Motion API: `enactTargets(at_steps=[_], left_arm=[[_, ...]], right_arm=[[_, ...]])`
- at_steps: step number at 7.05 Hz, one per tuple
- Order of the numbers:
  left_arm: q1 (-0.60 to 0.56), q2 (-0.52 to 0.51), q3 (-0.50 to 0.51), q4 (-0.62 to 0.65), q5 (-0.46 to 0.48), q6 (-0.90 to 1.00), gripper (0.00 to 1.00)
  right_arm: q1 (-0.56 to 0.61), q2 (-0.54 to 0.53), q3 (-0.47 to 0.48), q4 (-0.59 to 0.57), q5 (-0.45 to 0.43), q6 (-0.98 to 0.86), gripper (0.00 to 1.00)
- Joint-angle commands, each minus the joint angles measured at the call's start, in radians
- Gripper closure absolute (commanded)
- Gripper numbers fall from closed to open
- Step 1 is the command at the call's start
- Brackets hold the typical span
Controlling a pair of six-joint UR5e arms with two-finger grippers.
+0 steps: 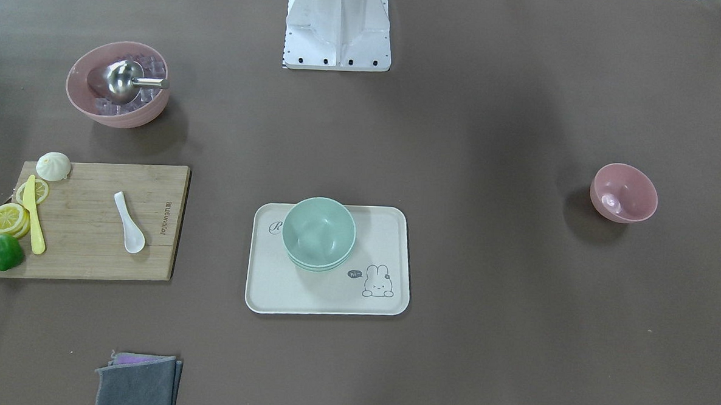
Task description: Stack pink bowl on green and place spoon
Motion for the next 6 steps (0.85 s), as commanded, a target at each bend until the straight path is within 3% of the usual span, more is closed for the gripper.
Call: enactTargets(at_steps=[1,4,6], left_arm=[[0.001,-0.041,0.001,-0.002,-0.010,-0.003,0.01],[0.001,-0.117,0.120,-0.090,-0.038,-0.009,0.01],[0.001,-0.108,0.120,-0.142,-0.036,0.000,0.01]], right_arm=[[0.000,-0.004,0.014,0.121,0.000,0.005,0.00],[0.000,-0.009,0.009,0.129,0.015,-0.010,0.00],[-0.001,-0.015,0.003,0.129,0.037,-0.004,0.00]])
